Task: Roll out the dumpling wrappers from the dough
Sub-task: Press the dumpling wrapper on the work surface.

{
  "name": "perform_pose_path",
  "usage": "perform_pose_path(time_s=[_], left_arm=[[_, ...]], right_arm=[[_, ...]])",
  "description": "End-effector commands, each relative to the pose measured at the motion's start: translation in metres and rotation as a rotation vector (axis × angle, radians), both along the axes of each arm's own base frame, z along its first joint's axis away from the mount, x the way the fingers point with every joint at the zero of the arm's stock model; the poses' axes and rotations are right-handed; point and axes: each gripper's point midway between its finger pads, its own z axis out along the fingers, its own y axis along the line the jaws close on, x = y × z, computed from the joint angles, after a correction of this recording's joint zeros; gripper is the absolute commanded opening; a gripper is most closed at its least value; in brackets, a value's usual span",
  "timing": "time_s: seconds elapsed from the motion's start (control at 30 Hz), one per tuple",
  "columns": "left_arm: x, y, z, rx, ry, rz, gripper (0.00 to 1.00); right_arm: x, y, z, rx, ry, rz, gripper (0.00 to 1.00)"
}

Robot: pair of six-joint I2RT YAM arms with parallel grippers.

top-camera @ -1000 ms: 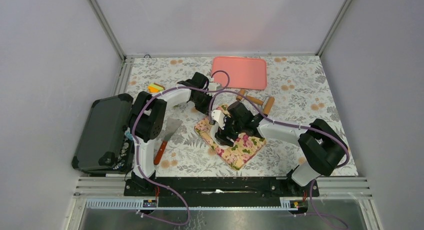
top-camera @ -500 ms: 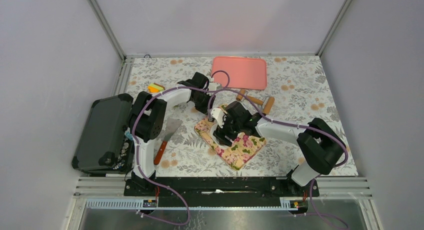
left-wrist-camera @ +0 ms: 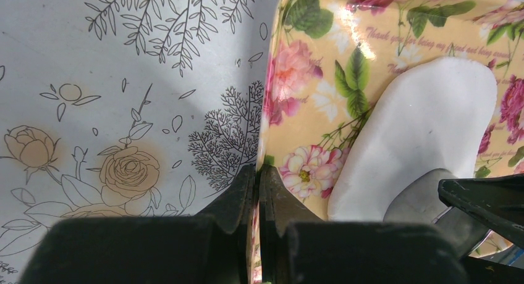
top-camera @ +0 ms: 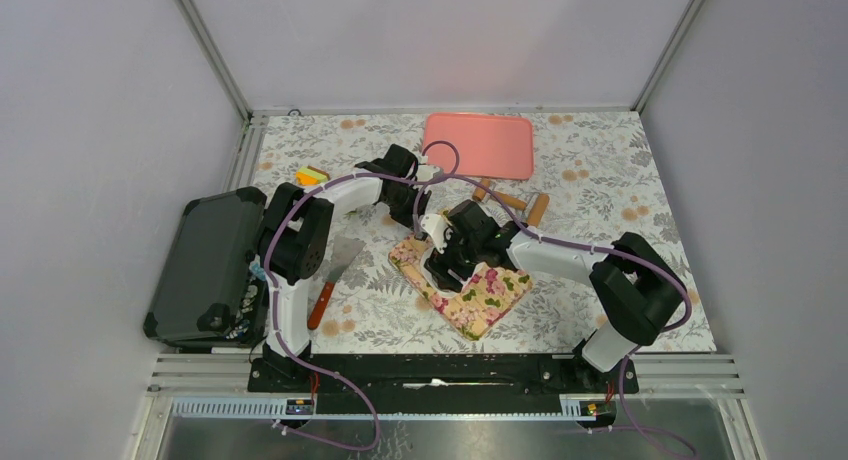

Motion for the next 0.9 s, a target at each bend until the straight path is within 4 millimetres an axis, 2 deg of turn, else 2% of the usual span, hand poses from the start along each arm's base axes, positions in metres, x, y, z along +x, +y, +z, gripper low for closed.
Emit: perform_pose_path(time_s=[0.0,0.23,0.37,0.57,0.63,0.77,0.87], left_arm=[[0.013,0.008,-0.013,0.068,-0.054,0.042,0.00],[0.013,0.008,-0.014,0.067,-0.052,0.041,0.00],[0.013,0.008,-0.014,0.067,-0.053,0.041,0.00],[0.012,0.008,-0.014,0.066,-0.053,0.037,0.00],[0.012,0.008,-0.014,0.065,-0.050,0.036,0.00],[0.010,0.007,-0.014,0.060,-0.046,0.030,0.00],[0.010,0.006,-0.013,0.054,-0.046,0.022,0.00]], right_arm=[[-0.028,-0.049,-0.035,-0.231,0.099,0.019,0.69],[-0.002,-0.014,0.019,-0.093,-0.014,0.069,0.87],[0.004,-0.003,0.036,-0.053,-0.036,0.086,0.98],[0.003,0.006,0.062,0.009,-0.074,0.154,1.00],[0.000,0.005,0.073,0.018,-0.132,0.260,1.00],[-0.005,-0.003,0.084,0.013,-0.347,0.584,1.00],[-0.006,-0.005,0.079,-0.028,-0.410,0.792,1.00]])
